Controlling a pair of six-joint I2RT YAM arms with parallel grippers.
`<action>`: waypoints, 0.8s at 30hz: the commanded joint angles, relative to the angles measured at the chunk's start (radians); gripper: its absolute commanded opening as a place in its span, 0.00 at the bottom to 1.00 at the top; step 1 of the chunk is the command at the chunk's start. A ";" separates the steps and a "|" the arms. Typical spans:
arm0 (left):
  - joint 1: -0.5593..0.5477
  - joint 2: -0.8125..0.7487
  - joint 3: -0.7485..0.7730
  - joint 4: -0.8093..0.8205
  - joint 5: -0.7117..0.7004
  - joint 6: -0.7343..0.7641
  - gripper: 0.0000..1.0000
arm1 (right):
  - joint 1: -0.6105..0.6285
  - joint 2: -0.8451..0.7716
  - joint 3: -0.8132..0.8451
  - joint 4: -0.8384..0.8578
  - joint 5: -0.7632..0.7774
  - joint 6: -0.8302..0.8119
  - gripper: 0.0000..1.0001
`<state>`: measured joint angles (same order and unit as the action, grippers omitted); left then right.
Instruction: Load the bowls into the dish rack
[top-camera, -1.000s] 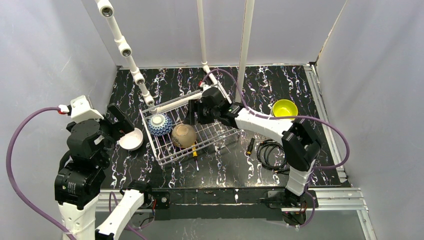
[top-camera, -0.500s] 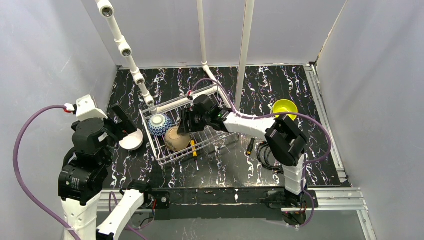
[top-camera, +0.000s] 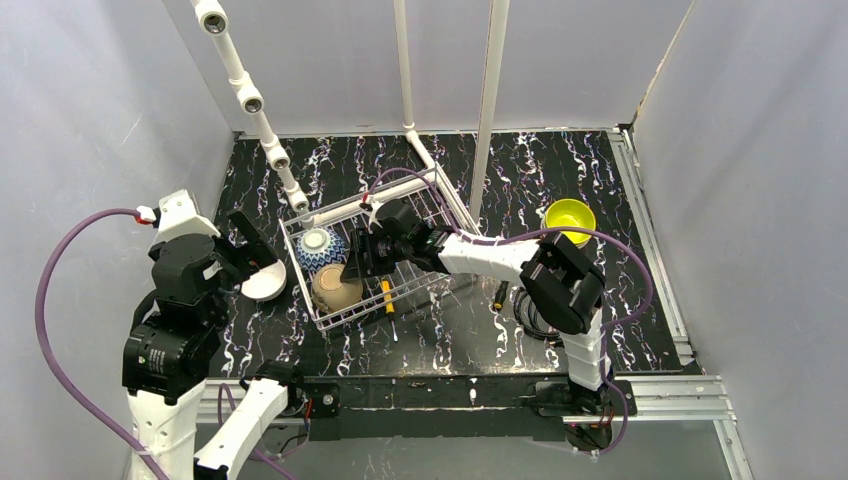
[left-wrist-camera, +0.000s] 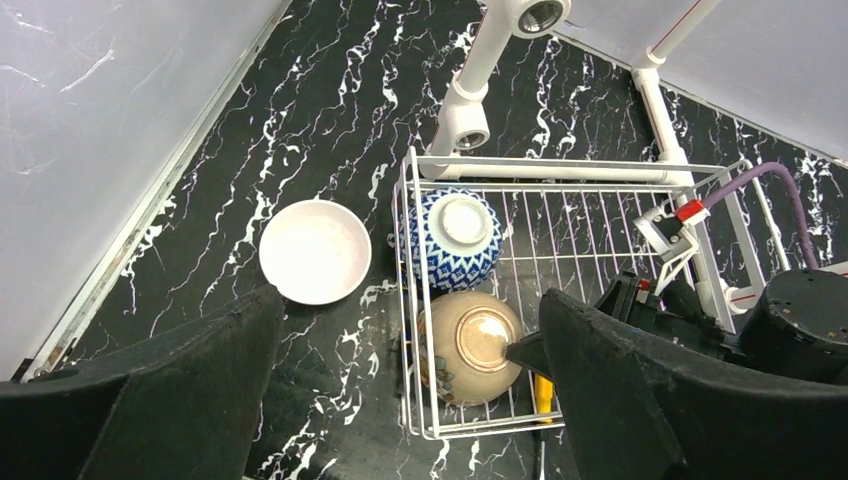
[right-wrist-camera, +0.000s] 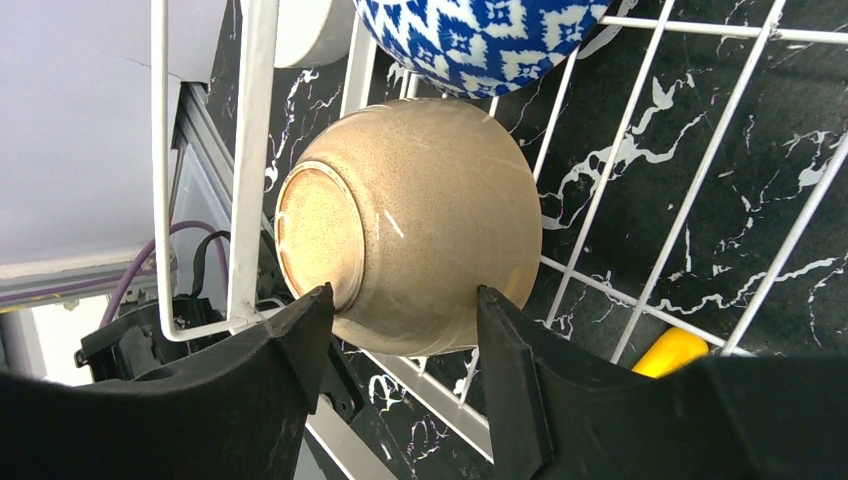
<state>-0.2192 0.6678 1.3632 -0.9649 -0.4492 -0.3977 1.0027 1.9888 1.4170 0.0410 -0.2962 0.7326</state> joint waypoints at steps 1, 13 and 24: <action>-0.002 0.015 -0.029 0.005 -0.014 -0.011 0.98 | 0.004 -0.013 0.020 0.031 -0.016 0.007 0.62; -0.002 0.044 -0.087 0.018 0.003 -0.053 0.98 | 0.003 -0.032 0.053 -0.014 0.035 -0.037 0.71; 0.001 0.144 -0.154 0.020 -0.030 -0.105 0.98 | 0.014 -0.025 0.014 0.118 -0.055 0.065 0.54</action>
<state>-0.2192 0.7849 1.2228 -0.9459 -0.4377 -0.4660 1.0042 1.9968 1.4334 0.0822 -0.3180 0.7761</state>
